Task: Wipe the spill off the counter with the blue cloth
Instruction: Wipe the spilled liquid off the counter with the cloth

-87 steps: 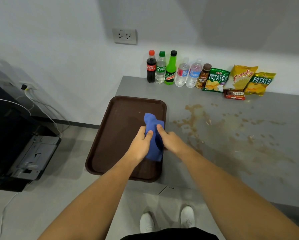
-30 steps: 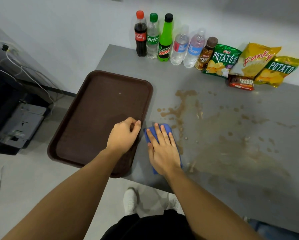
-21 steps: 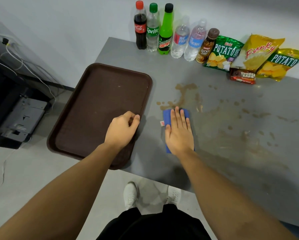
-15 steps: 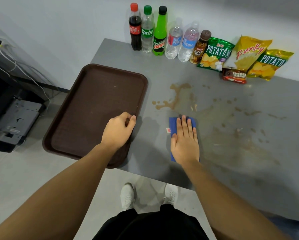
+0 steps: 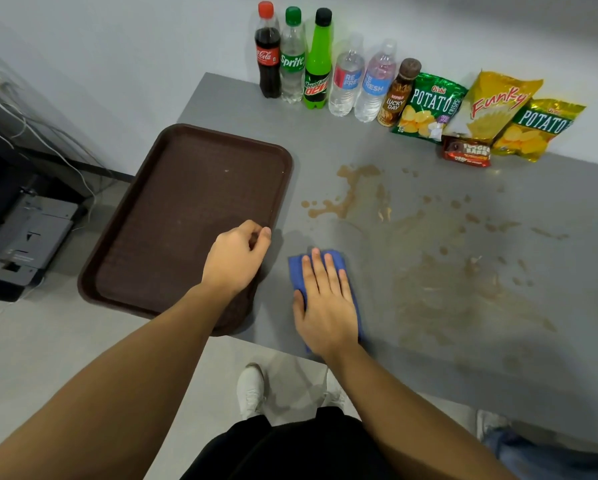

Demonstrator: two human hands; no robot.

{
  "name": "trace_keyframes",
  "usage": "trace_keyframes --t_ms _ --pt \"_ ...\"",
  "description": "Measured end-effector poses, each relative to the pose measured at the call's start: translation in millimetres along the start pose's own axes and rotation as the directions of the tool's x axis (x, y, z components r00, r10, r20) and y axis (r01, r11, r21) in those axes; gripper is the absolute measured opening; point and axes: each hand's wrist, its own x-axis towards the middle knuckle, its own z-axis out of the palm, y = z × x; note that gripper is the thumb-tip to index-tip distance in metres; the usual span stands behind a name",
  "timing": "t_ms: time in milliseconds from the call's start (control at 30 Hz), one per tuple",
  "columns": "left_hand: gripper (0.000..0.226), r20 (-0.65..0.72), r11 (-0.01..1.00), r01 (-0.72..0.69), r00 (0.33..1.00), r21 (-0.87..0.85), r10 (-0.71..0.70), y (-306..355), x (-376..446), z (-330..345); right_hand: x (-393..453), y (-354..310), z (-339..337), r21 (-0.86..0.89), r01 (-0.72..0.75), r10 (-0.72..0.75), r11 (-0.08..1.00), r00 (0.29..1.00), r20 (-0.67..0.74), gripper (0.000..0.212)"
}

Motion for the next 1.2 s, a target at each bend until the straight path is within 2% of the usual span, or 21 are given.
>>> trace_keyframes --t_ms 333,600,767,967,1100,1200 --pt "0.031 0.012 1.000 -0.007 1.000 0.009 0.007 11.0 0.1 6.0 66.1 46.3 -17.7 -0.018 -0.016 0.017 1.000 1.000 0.025 0.061" --pt "0.032 0.014 0.999 0.015 1.000 0.048 -0.016 3.4 -1.3 -1.2 38.8 73.6 -20.4 -0.056 -0.137 0.136 0.989 0.990 -0.025 0.063" --pt "0.035 -0.003 0.998 0.031 1.000 0.055 -0.031 -1.9 1.7 -4.8 2.9 59.0 -13.6 -0.051 -0.178 0.177 0.983 0.984 -0.020 0.066" --pt "0.035 -0.005 0.999 0.035 0.999 0.037 -0.035 0.2 12.6 -8.7 -4.4 18.2 2.5 -0.029 -0.082 0.080 0.996 0.995 -0.059 0.063" --pt "0.034 0.005 0.999 0.044 0.999 0.027 -0.044 5.5 21.6 -8.5 32.1 4.0 1.5 -0.036 0.035 -0.035 0.999 0.999 -0.010 0.067" --pt "0.034 0.012 0.998 0.049 0.999 0.035 -0.049 8.1 28.4 -7.8 71.1 2.3 -4.5 -0.010 0.055 -0.055 0.998 0.998 -0.003 0.068"
